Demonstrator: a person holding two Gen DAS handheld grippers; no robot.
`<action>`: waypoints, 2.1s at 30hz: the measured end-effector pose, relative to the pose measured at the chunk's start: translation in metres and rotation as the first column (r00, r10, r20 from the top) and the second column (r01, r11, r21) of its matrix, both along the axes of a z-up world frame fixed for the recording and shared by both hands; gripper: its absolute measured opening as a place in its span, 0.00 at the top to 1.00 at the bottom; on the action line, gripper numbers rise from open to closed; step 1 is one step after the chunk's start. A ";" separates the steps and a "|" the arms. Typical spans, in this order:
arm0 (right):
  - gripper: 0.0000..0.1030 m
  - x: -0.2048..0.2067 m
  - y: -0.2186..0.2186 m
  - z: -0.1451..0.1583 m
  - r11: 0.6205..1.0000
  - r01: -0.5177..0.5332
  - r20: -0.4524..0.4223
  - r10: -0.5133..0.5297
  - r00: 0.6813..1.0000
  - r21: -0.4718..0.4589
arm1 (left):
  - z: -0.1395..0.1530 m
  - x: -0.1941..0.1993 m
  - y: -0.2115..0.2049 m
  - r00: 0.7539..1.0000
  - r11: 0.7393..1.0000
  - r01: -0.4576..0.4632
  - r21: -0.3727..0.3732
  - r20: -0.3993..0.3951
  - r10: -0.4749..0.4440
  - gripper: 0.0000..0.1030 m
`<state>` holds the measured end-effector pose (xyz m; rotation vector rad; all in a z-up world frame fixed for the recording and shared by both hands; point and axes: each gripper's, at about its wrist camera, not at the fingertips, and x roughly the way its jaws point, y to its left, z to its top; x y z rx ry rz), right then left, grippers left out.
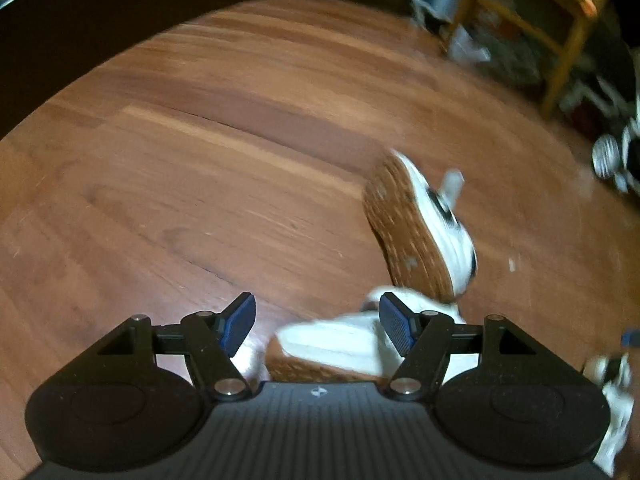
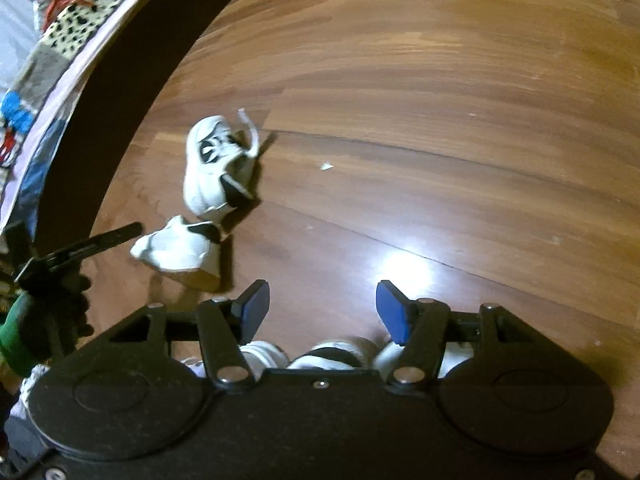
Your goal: Organize scattered shoes
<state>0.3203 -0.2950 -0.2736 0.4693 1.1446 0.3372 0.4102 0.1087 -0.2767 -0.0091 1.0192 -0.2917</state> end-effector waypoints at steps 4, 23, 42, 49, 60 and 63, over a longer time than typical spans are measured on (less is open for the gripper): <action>0.39 -0.001 -0.001 -0.002 1.000 -0.004 -0.014 0.004 1.000 0.009 | 0.006 -0.033 0.003 0.991 0.990 0.131 0.053 -0.027 -0.130 0.34; 0.38 0.000 0.021 -0.008 0.997 -0.076 -0.037 0.076 0.996 0.004 | 0.033 -0.051 -0.006 0.915 0.912 0.404 0.064 -0.009 -0.404 0.34; 0.25 0.017 0.044 -0.009 0.980 -0.182 0.041 0.186 0.982 -0.085 | -0.015 -0.007 -0.029 0.951 0.943 0.292 0.161 -0.154 -0.268 0.85; 0.25 0.043 0.069 -0.001 0.958 -0.243 0.131 0.263 0.956 -0.151 | -0.023 0.006 -0.007 0.973 0.980 0.194 0.052 -0.134 -0.186 0.83; 0.25 0.117 0.123 -0.018 0.964 -0.248 0.233 0.264 0.936 -0.096 | -0.001 -0.008 0.025 0.986 0.991 0.119 -0.062 -0.111 -0.125 0.91; 0.26 0.130 0.135 -0.033 0.966 -0.235 0.207 0.253 0.945 -0.106 | 0.006 -0.013 0.038 0.990 0.992 0.092 -0.085 -0.103 -0.100 0.91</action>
